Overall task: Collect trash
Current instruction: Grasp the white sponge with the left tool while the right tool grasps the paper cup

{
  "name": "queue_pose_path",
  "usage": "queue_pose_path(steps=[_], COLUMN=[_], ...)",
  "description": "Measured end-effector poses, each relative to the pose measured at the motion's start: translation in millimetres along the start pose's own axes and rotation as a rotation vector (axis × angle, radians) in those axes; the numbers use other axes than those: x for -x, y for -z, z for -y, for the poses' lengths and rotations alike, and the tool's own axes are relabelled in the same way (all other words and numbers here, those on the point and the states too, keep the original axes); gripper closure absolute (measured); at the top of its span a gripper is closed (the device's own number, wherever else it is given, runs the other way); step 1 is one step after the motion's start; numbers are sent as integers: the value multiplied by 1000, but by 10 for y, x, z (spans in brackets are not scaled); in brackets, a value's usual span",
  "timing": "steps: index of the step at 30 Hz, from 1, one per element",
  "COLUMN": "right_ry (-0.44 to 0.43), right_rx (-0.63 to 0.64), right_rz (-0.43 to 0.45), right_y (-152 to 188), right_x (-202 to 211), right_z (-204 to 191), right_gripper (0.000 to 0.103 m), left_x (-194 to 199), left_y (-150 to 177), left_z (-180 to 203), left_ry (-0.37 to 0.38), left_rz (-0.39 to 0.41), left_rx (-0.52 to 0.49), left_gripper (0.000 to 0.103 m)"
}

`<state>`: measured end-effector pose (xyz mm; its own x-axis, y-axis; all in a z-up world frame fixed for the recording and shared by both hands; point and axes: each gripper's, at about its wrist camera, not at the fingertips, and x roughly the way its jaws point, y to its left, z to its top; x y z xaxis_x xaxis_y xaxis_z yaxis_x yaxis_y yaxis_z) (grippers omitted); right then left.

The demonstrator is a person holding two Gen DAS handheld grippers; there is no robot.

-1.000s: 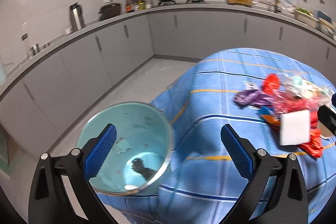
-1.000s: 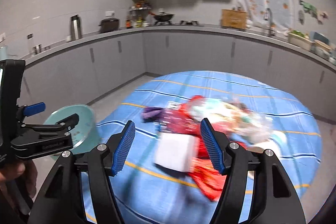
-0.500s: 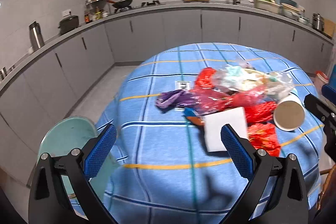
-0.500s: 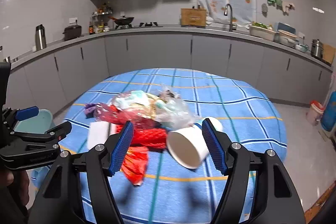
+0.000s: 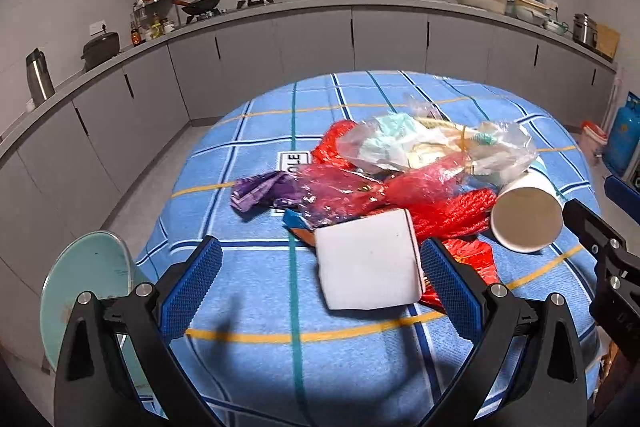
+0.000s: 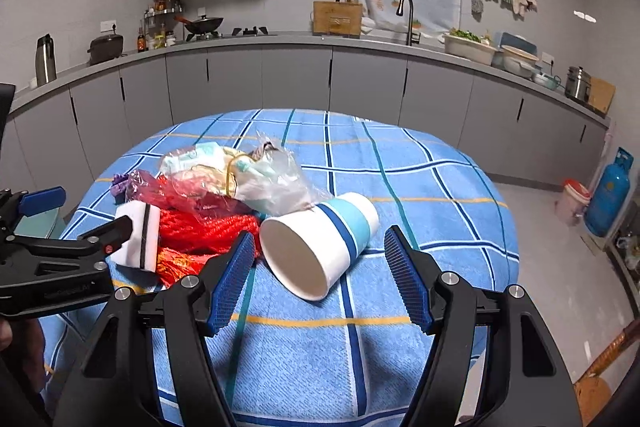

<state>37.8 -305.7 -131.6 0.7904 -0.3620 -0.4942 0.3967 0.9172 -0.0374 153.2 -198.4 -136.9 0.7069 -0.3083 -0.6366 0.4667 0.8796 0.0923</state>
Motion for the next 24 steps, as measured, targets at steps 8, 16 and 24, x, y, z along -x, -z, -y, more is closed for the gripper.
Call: queue_pose_path(steps=[8,16,24], right_ry=[11,41,40], right_rx=[3,-11,-21], right_rz=[-14,-57,-69], right_y=[38,64,70], right_x=[-73,-265,-362], right_z=[9,51,95], right_gripper=[36,39,66], left_x=[-212,-263,-254], left_y=[34,73,102], left_z=[23,63,117], left_ry=[28,74,103], left_rz=[-36,-51,-53], left_rx=[1,-17,-38], left_gripper=[5,27,46])
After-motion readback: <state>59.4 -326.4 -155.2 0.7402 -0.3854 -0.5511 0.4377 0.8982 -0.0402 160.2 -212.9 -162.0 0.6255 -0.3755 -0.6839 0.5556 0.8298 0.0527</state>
